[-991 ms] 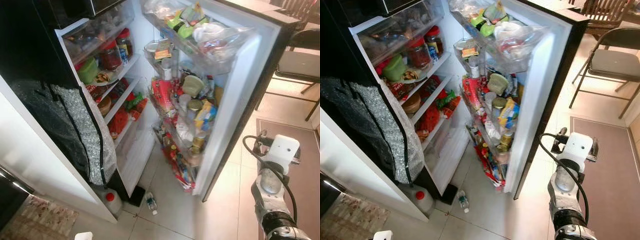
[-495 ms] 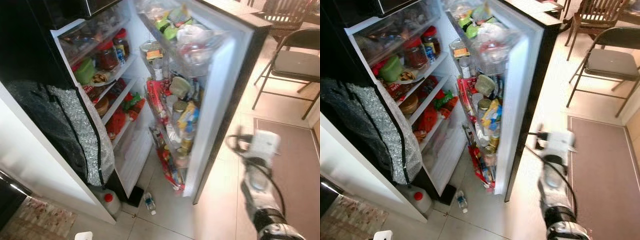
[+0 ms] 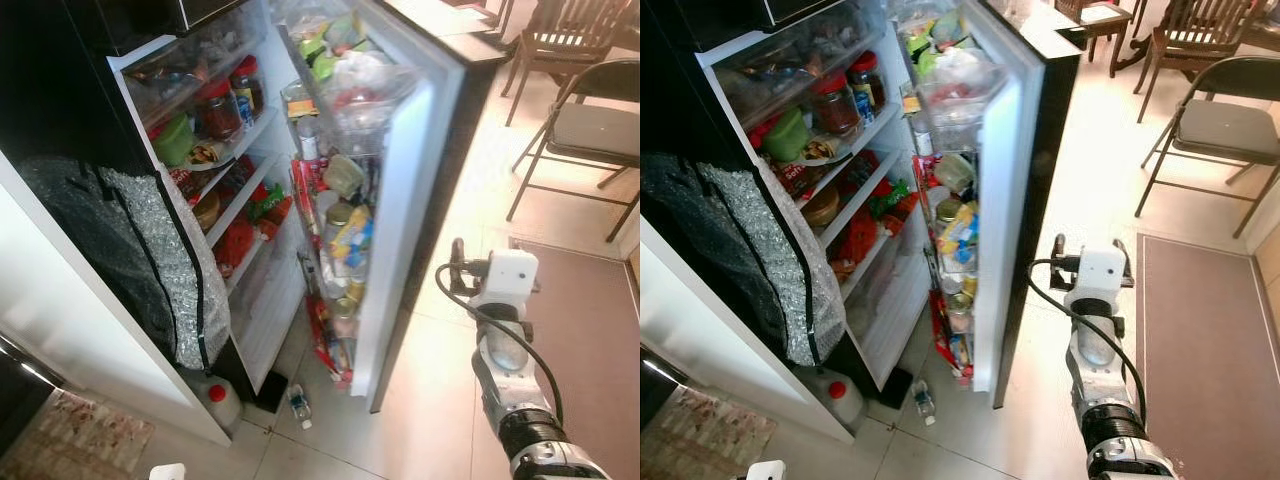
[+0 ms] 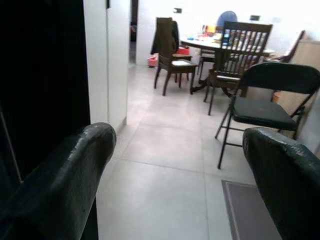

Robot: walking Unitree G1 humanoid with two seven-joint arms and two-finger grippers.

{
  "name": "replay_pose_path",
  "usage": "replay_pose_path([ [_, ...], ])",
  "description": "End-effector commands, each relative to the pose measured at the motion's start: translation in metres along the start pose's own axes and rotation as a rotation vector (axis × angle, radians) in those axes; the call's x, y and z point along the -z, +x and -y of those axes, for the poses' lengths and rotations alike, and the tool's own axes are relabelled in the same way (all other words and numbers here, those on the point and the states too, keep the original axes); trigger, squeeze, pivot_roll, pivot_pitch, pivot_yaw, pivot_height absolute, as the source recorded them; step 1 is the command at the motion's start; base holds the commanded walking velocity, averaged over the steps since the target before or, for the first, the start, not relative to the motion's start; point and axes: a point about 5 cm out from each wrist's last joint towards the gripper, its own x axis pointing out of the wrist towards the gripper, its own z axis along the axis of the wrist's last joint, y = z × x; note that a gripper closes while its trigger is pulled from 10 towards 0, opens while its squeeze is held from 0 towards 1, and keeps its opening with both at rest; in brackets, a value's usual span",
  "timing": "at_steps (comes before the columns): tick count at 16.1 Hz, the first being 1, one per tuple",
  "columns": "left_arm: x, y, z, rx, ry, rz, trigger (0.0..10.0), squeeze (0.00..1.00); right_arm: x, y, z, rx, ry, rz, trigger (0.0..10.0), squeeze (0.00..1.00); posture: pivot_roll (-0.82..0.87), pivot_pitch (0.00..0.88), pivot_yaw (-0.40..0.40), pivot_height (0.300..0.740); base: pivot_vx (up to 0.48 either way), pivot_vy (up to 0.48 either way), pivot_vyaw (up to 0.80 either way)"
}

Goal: Restocking fridge

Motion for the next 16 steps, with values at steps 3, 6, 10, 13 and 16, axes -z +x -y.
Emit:
replay_pose_path([
  [3, 0.005, -0.001, -0.001, -0.002, -0.004, -0.019, 10.0, 0.00, -0.014, 0.003, -0.035, -0.187, 0.013, 0.040, 10.0, 0.00, -0.19, 0.000, 0.046, 0.740, 0.000, 0.000, 0.00],
  [6, 0.005, -0.001, -0.001, -0.001, -0.006, -0.017, 10.0, 0.00, -0.029, 0.001, -0.071, -0.353, 0.058, 0.087, 10.0, 0.00, -0.19, 0.000, 0.046, 0.740, 0.000, 0.000, 0.00],
  [10, 0.003, -0.001, 0.001, 0.001, -0.010, -0.013, 10.0, 0.00, -0.050, -0.053, -0.167, -0.946, 0.128, 0.145, 10.0, 0.00, -0.19, 0.000, 0.035, 0.740, 0.000, 0.000, 0.00],
  [13, 0.003, 0.000, 0.001, 0.001, -0.014, -0.011, 10.0, 0.00, -0.052, -0.069, -0.182, -1.083, 0.151, 0.145, 10.0, 0.00, -0.19, 0.000, 0.034, 0.740, 0.000, 0.000, 0.00],
  [16, 0.002, 0.000, 0.001, -0.001, -0.016, -0.008, 10.0, 0.00, -0.056, -0.080, -0.189, -1.175, 0.141, 0.149, 10.0, 0.00, -0.18, 0.000, 0.032, 0.740, 0.000, 0.000, 0.00],
])
